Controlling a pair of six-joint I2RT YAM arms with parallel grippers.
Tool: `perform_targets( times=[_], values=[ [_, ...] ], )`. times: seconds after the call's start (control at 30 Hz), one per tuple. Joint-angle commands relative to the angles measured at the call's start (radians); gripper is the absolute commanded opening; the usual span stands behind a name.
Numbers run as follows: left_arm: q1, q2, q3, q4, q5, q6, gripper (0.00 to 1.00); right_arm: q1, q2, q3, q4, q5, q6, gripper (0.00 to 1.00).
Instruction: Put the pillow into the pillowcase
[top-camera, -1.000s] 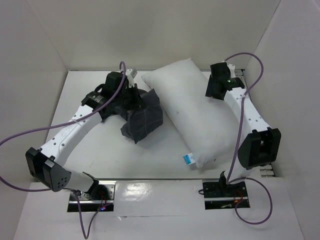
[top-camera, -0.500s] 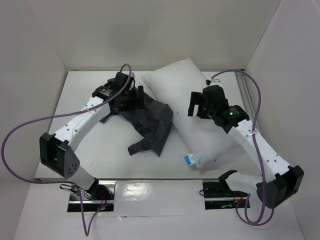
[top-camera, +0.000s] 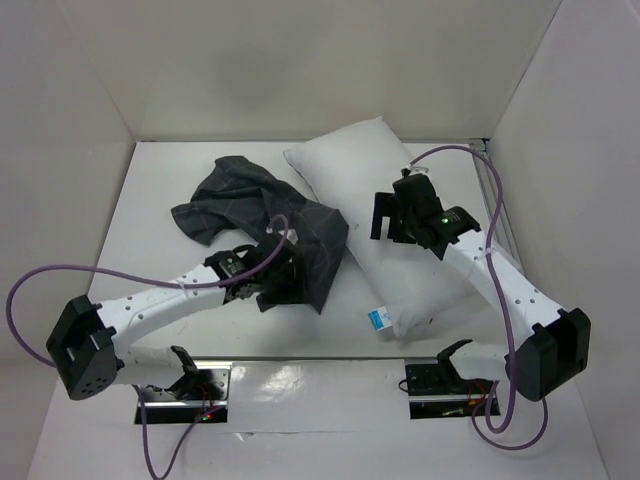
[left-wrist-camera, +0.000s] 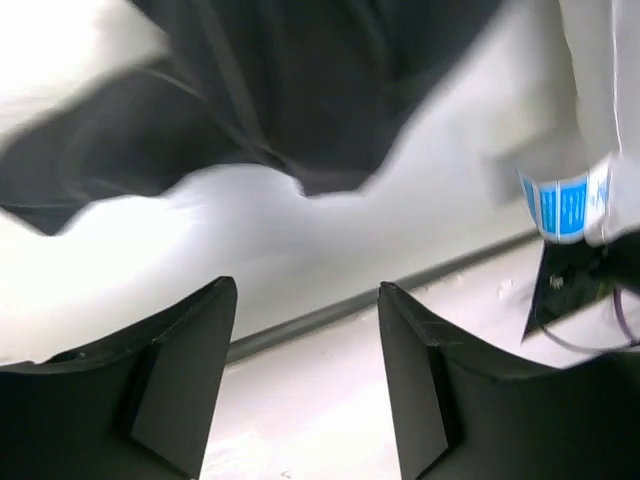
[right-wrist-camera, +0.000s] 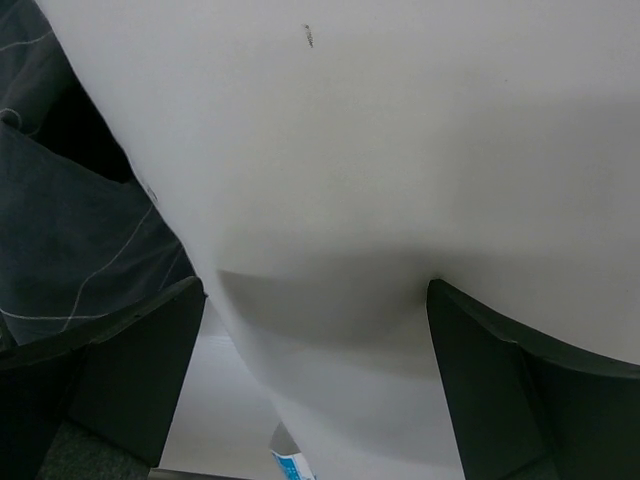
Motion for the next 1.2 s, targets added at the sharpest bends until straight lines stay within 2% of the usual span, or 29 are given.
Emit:
perform_targets(
  times=[0.0, 0.17, 0.27, 0.37, 0.57, 0.7, 0.73, 0.77, 0.8, 0.87, 0.9, 0.97, 1.17],
  values=[
    [-0.071, 0.006, -0.046, 0.186, 0.026, -0.049, 0.71, -0.005, -0.001, 0.029, 0.038, 0.016, -0.007, 0.99],
    [-0.117, 0.132, -0.028, 0.21, -0.012, -0.067, 0.94, -0.005, -0.027, 0.029, 0.019, 0.016, -0.007, 0.99],
    [-0.131, 0.155, -0.068, 0.295, -0.055, -0.079, 0.92, -0.015, -0.053, 0.029, 0.001, 0.016, -0.007, 0.99],
    [-0.131, 0.168, -0.101, 0.368, -0.112, -0.089, 0.84, -0.015, -0.063, 0.029, -0.011, 0.025, -0.007, 0.99],
    [-0.131, 0.223, -0.101, 0.476, -0.101, -0.089, 0.72, -0.015, -0.095, 0.038, -0.036, 0.034, -0.007, 0.99],
    [-0.131, 0.275, -0.039, 0.436, -0.152, -0.079, 0.62, -0.015, -0.107, 0.038, -0.056, 0.034, 0.002, 0.99],
    [-0.131, 0.284, -0.017, 0.416, -0.161, -0.079, 0.57, -0.015, -0.107, 0.038, -0.065, 0.034, 0.002, 0.99],
    [-0.131, 0.284, -0.005, 0.407, -0.173, -0.079, 0.46, -0.015, -0.107, 0.038, -0.065, 0.034, 0.002, 0.99],
    [-0.131, 0.284, 0.01, 0.388, -0.173, -0.067, 0.22, -0.015, -0.121, 0.038, -0.065, 0.034, 0.002, 0.99],
    [-0.131, 0.275, 0.056, 0.286, -0.173, -0.067, 0.05, -0.015, -0.13, 0.038, -0.074, 0.034, 0.002, 0.99],
    [-0.131, 0.243, 0.105, 0.254, -0.16, -0.053, 0.02, -0.015, -0.13, 0.038, -0.074, 0.034, 0.002, 0.99],
    [-0.131, 0.211, 0.158, 0.198, -0.114, -0.032, 0.0, -0.024, -0.13, 0.038, -0.074, 0.034, 0.002, 0.99],
    [-0.103, 0.165, 0.464, -0.064, -0.043, 0.03, 0.0, -0.024, -0.13, 0.029, -0.048, -0.018, 0.002, 0.99]
  ],
)
